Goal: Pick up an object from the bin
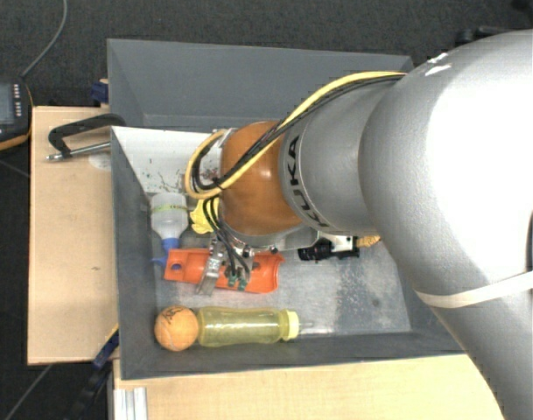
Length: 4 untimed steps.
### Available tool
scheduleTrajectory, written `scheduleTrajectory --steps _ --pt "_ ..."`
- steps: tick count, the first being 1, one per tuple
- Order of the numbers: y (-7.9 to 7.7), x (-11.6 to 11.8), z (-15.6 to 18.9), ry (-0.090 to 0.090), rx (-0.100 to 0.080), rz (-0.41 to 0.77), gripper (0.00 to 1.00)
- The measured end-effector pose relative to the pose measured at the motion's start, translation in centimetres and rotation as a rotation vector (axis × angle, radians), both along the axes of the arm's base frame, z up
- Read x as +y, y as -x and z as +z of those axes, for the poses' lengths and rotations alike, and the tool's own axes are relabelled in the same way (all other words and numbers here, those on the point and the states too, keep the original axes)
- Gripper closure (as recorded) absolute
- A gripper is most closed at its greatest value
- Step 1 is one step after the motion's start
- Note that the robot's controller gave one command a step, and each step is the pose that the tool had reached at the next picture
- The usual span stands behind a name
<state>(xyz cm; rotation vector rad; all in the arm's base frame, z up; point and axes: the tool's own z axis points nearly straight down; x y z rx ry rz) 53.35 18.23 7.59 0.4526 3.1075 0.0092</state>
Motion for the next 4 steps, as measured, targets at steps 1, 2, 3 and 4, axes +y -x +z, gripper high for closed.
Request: scheduleTrajectory --steps 1,2,3,4 --pt "0.1 0.0 1.7 0.0 0.002 0.0 1.0" --pt "-0.1 0.1 3.8 -0.002 -0.004 0.0 1.0" --pt "-0.1 0.1 5.8 -0.002 -0.003 0.001 1.0" --pt "-0.2 0.1 7.2 -0.004 -0.008 0.001 1.0"
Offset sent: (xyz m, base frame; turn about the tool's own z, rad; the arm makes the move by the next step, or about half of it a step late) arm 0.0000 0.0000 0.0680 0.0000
